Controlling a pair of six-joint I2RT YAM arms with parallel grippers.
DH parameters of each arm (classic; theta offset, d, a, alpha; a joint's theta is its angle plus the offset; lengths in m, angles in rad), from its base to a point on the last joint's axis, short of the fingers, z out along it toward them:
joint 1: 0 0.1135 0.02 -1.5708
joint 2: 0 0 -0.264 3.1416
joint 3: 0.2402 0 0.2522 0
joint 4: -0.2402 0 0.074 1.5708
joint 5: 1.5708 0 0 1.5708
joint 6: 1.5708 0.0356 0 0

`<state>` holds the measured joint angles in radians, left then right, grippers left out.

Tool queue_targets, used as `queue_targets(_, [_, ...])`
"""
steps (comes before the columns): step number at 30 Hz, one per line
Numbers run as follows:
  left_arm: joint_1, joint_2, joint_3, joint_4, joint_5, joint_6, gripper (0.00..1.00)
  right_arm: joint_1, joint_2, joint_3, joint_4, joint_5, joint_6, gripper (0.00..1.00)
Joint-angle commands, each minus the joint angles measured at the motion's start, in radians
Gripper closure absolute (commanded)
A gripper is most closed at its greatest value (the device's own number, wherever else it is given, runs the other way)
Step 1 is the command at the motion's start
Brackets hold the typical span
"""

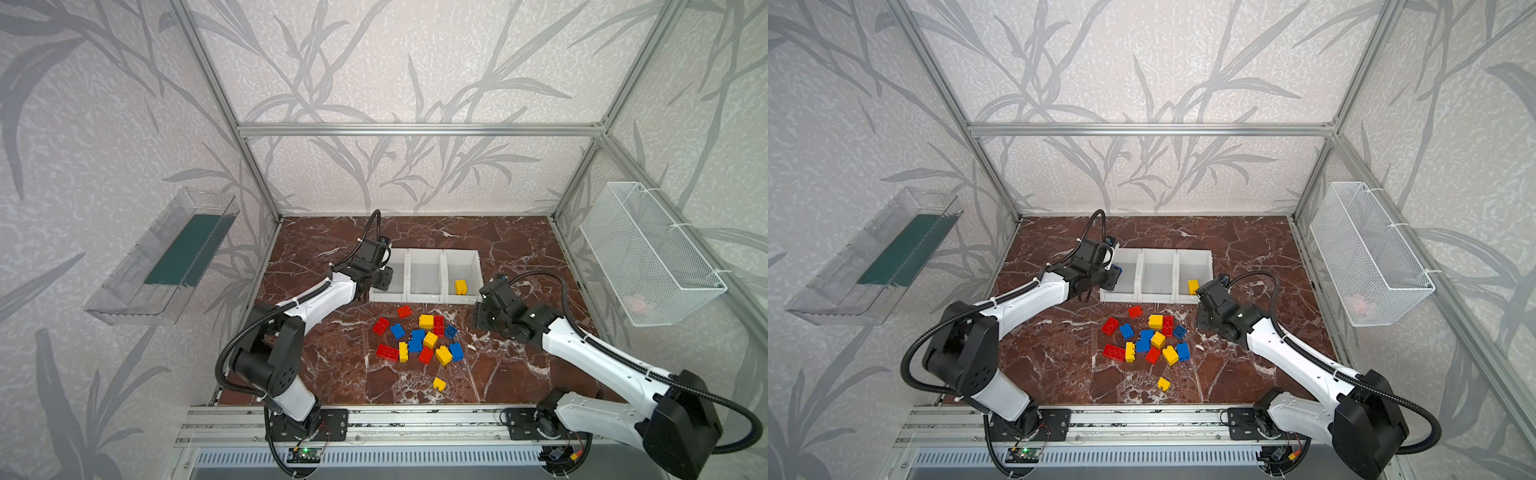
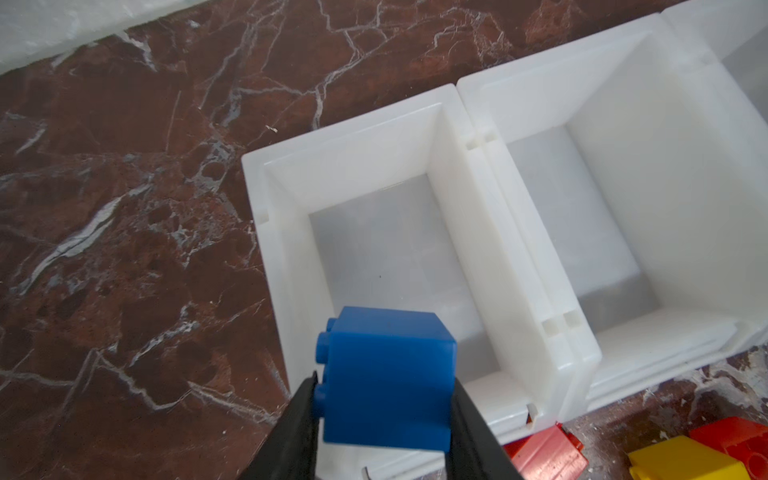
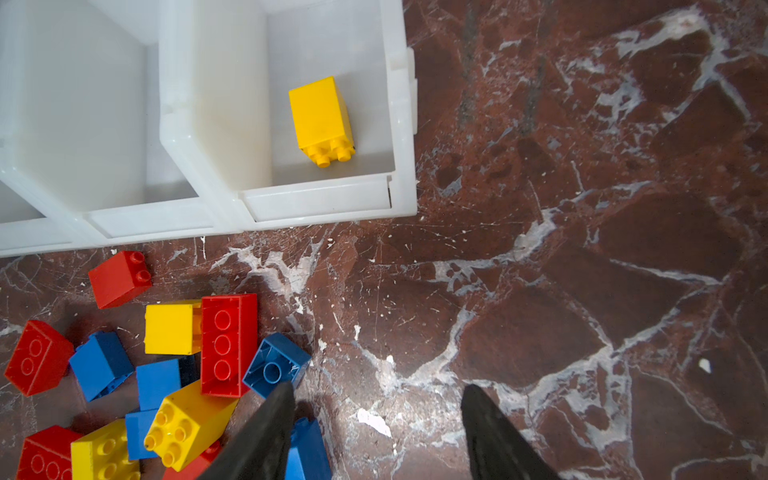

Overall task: Sort the legos into containers by color
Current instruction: 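Carry the blue brick into the compartment nearest the left arm and release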

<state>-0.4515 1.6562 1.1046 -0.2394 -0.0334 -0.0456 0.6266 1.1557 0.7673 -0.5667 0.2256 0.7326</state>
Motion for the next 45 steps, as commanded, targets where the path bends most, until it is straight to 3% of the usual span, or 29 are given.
queue_targets(1, [-0.003, 0.023, 0.036, 0.024, -0.003, -0.005, 0.74, 0.004, -0.014, 0.012, -0.045, 0.0, -0.007, 0.35])
queue_targets(7, [0.0, 0.045, 0.04, 0.032, 0.008, -0.006, 0.69, 0.005, -0.021, 0.005, -0.047, 0.002, 0.001, 0.35])
queue_targets(11, [-0.001, 0.031, 0.035, 0.043, 0.025, -0.023, 0.45, 0.004, -0.01, 0.013, -0.047, -0.003, 0.002, 0.34])
queue_targets(13, [-0.001, 0.022, 0.034, 0.042, 0.028, -0.029, 0.4, 0.004, -0.004, 0.017, -0.044, -0.007, -0.002, 0.34])
queue_targets(30, [0.01, -0.166, -0.085, 0.057, -0.021, -0.099, 0.37, 0.036, 0.076, 0.082, -0.056, -0.029, -0.055, 0.34])
queue_targets(45, [0.024, -0.418, -0.354, 0.093, -0.08, -0.201, 0.36, 0.155, 0.437, 0.273, -0.046, -0.118, -0.153, 0.35])
